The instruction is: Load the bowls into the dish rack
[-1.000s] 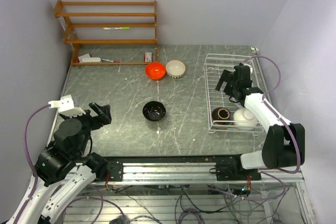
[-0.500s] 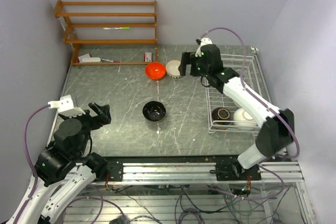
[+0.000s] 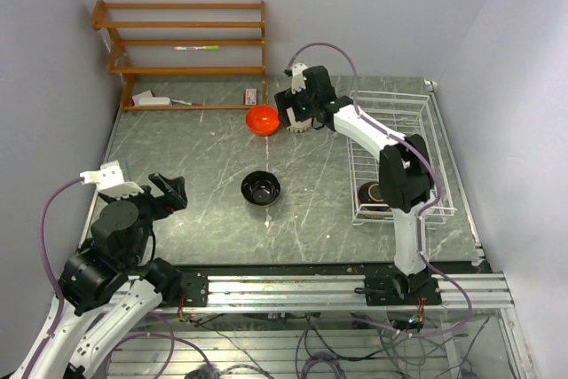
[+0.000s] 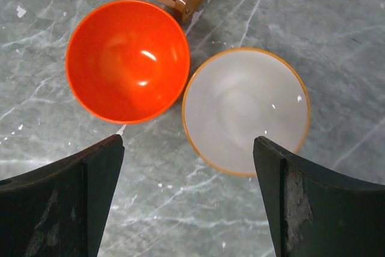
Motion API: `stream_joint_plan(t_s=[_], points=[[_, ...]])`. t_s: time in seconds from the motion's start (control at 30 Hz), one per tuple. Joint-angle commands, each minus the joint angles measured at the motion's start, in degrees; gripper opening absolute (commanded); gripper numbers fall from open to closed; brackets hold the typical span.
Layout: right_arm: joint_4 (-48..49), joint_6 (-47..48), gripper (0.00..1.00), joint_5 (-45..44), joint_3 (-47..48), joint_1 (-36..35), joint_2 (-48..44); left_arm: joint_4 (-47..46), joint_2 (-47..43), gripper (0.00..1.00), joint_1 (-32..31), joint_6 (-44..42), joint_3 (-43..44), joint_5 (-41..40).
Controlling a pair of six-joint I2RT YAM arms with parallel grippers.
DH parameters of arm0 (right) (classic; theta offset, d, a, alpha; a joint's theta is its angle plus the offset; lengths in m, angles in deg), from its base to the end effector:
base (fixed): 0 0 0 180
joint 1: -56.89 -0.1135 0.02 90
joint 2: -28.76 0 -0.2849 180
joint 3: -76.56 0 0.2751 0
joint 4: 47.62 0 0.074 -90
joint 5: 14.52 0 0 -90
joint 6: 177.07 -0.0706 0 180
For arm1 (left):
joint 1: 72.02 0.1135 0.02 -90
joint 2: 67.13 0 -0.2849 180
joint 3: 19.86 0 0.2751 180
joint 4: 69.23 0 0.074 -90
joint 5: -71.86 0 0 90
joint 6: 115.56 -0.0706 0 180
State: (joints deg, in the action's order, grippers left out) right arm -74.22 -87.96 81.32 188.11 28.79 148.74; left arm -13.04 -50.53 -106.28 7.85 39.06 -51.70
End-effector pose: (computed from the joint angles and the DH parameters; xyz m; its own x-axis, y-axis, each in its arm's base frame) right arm 0.4841 0.2666 0.2372 -0.5147 -0.2573 -0.8178 -0.5341 0.8424 0.0711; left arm 0.0875 -0.0124 0.3483 -0.1794 -0.4329 -0.8834 -0.0878 0.9014 -0.4240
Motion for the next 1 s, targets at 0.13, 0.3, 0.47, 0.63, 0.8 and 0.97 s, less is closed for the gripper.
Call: stream_joint_plan(t_s=[0.13,0.3,0.47,0.63,0.8,0.97], points=[[-0.6,6.1,0.83,0.3,6.5,0.1,9.0,0.1,0.4,0.99,-0.4,0.8,0.8,-2.3],[-0.8,7.5,0.58,-1.1,6.4,0.1,11.3,0.6,0.8,0.99,-0.4,1.1,1.0,-2.9],[0.3,7.8,0.47,-2.0,5.5,0.2,12.1,0.7,0.8,0.99,-0.4,1.2,1.0,-3.3],[0.9,7.8,0.45,-1.7,6.4,0.1,13.6,0.9,0.7,0.99,-0.4,1.4,1.0,-3.4],[0.0,7.9,0.36,-1.7,7.9,0.1,15.5,1.0,0.8,0.99,-0.4,1.5,1.1,-3.6],[2.2,7.1,0.21,-2.5,5.6,0.1,13.7,1.0,0.7,0.99,-0.3,1.6,1.0,-3.7]])
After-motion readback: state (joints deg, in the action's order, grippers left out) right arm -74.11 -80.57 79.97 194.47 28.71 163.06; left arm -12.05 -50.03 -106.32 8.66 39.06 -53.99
